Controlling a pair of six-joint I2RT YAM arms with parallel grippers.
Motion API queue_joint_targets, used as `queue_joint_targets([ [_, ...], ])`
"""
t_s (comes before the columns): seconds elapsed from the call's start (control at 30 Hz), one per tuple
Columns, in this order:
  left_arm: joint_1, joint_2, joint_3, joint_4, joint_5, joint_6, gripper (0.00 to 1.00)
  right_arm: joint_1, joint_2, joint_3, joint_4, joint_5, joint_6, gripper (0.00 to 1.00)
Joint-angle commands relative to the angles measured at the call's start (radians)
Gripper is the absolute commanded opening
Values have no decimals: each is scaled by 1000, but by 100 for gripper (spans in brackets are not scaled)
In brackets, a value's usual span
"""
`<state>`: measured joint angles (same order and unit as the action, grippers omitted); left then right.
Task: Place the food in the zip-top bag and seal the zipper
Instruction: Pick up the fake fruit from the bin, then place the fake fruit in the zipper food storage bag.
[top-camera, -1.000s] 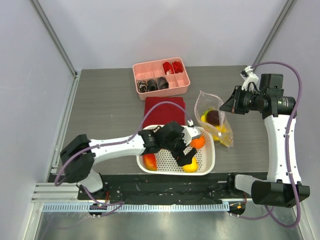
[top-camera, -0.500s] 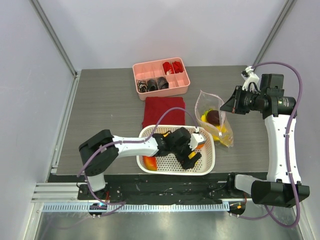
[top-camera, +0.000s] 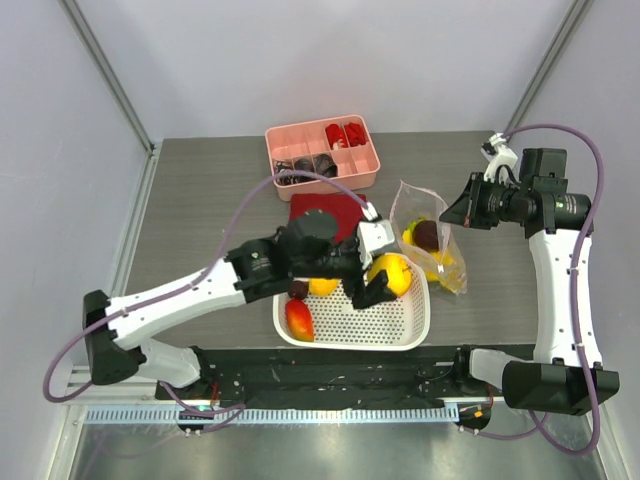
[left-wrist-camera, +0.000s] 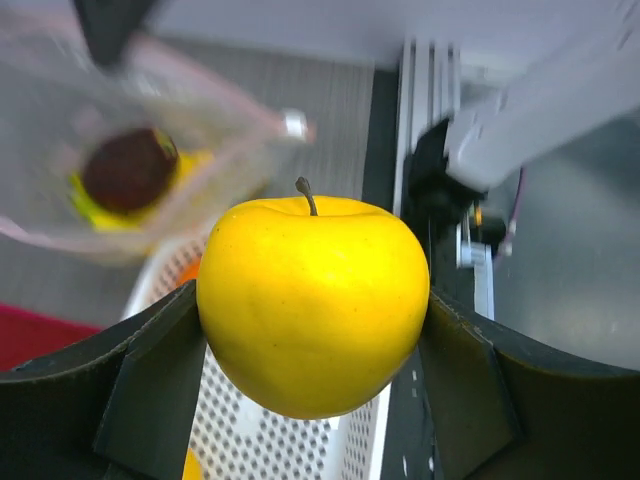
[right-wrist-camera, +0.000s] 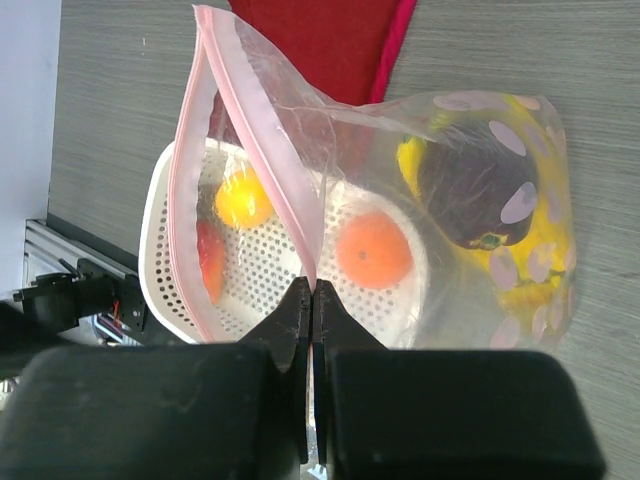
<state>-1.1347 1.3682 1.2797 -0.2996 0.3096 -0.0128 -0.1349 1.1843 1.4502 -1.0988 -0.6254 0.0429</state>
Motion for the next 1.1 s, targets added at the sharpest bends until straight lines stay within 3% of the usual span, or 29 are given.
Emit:
queue_joint_targets([
  [0.0,16,44,171,19,-72,20,66,-5,-21,-20,19,-16,-17,1],
  [0.33,52,432,599,-87,-181,17,69,-5,-20,4,2,-7,-17,1],
  [0.43,53,466,607,-98,-201,17,83,-5,-22,3,2,-7,-11,1],
  [0.5,55,460,574,-72,-231,8,99,-5,-22,2,2,-5,-9,1],
  [0.73,108,316,506,-20,-187,-55,100,-5,-17,1,2,-10,-14,1],
  [0.87,148,148,286,37,-120,-58,100,-5,-14,4,4,-13,-14,1],
  [1.07,171,-92,-66,164,-60,92,100,-5,-8,7,7,-14,-12,1],
])
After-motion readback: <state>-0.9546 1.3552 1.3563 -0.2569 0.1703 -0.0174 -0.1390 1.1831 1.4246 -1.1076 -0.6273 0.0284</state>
